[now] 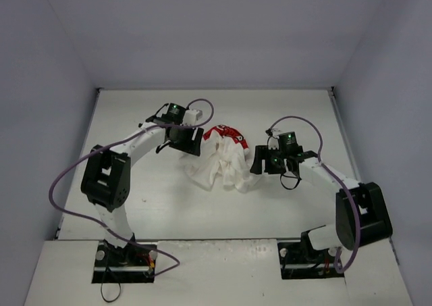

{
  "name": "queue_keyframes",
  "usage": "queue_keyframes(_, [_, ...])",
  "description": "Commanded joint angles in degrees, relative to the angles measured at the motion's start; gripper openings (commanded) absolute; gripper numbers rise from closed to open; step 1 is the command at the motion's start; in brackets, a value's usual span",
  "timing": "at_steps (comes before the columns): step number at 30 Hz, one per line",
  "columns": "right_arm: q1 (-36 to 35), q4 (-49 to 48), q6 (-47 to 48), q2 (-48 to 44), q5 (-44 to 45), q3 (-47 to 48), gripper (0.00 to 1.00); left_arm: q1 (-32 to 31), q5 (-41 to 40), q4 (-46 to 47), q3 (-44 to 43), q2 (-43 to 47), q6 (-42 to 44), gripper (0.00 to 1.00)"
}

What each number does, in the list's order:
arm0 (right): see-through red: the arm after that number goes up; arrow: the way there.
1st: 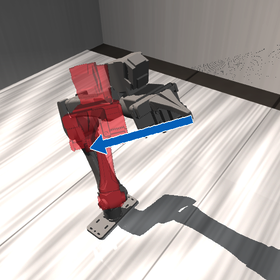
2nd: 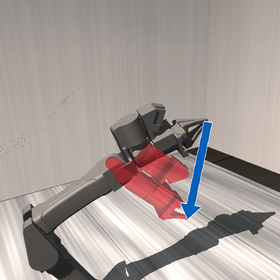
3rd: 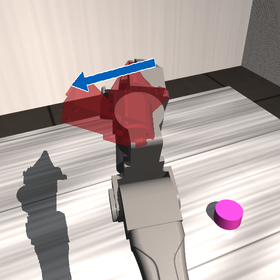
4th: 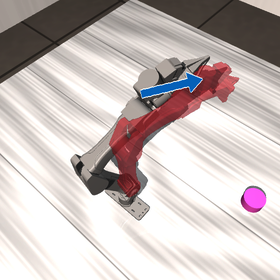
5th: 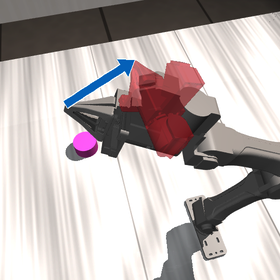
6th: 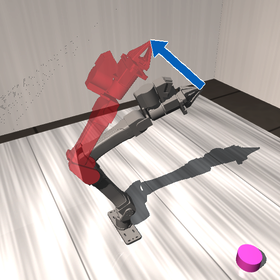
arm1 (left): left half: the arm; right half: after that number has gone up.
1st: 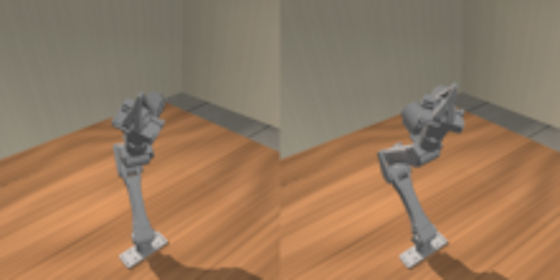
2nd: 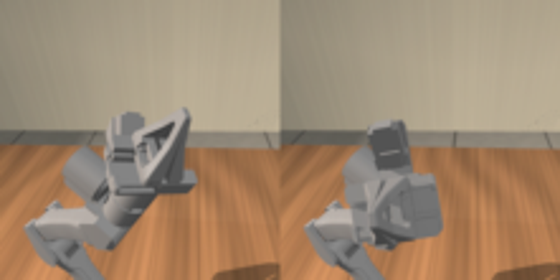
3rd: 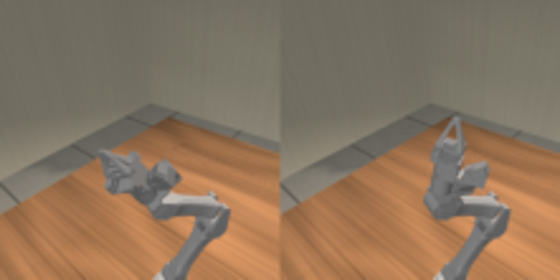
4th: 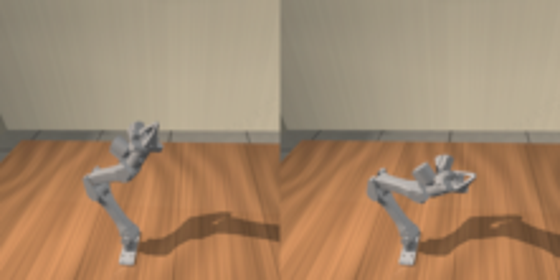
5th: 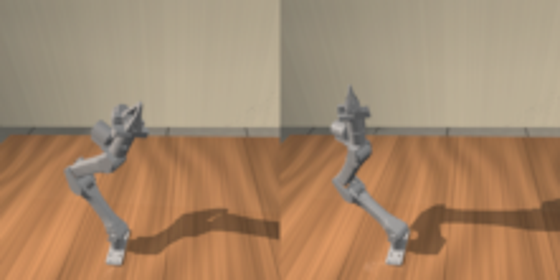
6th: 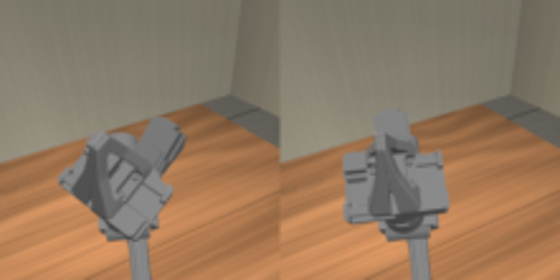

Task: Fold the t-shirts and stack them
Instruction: Flatten out the tshirt

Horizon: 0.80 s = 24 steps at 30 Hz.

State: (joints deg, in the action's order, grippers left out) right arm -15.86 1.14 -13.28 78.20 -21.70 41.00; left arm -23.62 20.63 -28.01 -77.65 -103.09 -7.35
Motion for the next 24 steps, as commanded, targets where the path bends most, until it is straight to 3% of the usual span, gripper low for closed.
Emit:
queue_keyframes(1, [-0.6, -4.5, 1.0, 1.3, -1.7, -1.3, 0.66, -0.6, 2.2, 2.9, -4.1, 0.0, 1.3, 0.62])
queue_keyframes(4, [-0.5, -5.1, 0.8, 2.2, -0.9, -1.2, 0.66, -0.7, 1.7, 2.8, -4.4, -0.8, 0.9, 0.55])
queue_keyframes(5, [-0.6, -5.7, 0.8, 3.1, -1.1, -1.2, 0.65, -0.7, 1.9, 2.8, -4.6, -1.1, 1.0, 0.42])
queue_keyframes(6, [-0.6, -5.7, 0.8, 3.1, -1.2, -1.2, 0.63, -0.8, 1.9, 2.9, -4.6, -1.1, 1.0, 0.22])
queue_keyframes(7, [-0.6, -6.2, 0.9, 4.0, -1.4, -1.1, 0.55, -0.9, 1.7, 2.9, -4.9, -1.0, 1.1, 0.06])
queue_keyframes(8, [-0.6, -6.5, 1.1, 4.9, -1.8, -0.8, 0.44, -1.0, 1.2, 2.6, -5.0, -0.6, 0.9, 0.00])
queue_keyframes(9, [-0.6, -6.6, 1.2, 5.1, -2.4, -0.7, 0.37, -1.0, 1.0, 2.3, -5.4, -0.2, 1.0, 0.00])
queue_keyframes(11, [-0.6, -6.6, 1.5, 5.2, -3.1, 0.1, 0.11, -0.9, -0.2, 2.2, -5.9, 1.2, 1.5, 0.00])
queue_keyframes(13, [-0.6, -6.5, 1.5, 4.8, -3.6, 1.2, 0.00, -0.7, -1.7, 2.1, -6.6, 3.1, 2.5, 0.00])
queue_keyframes(19, [-0.6, -0.9, 5.0, -6.0, 5.8, 13.1, 0.00, 4.1, -7.0, -0.7, -13.8, 9.3, 4.3, 0.00])
queue_keyframes(24, [-0.4, 3.7, 17.5, -10.3, 18.2, 29.2, 0.00, 9.7, -8.5, -3.3, -24.5, 12.4, 4.4, 0.00])
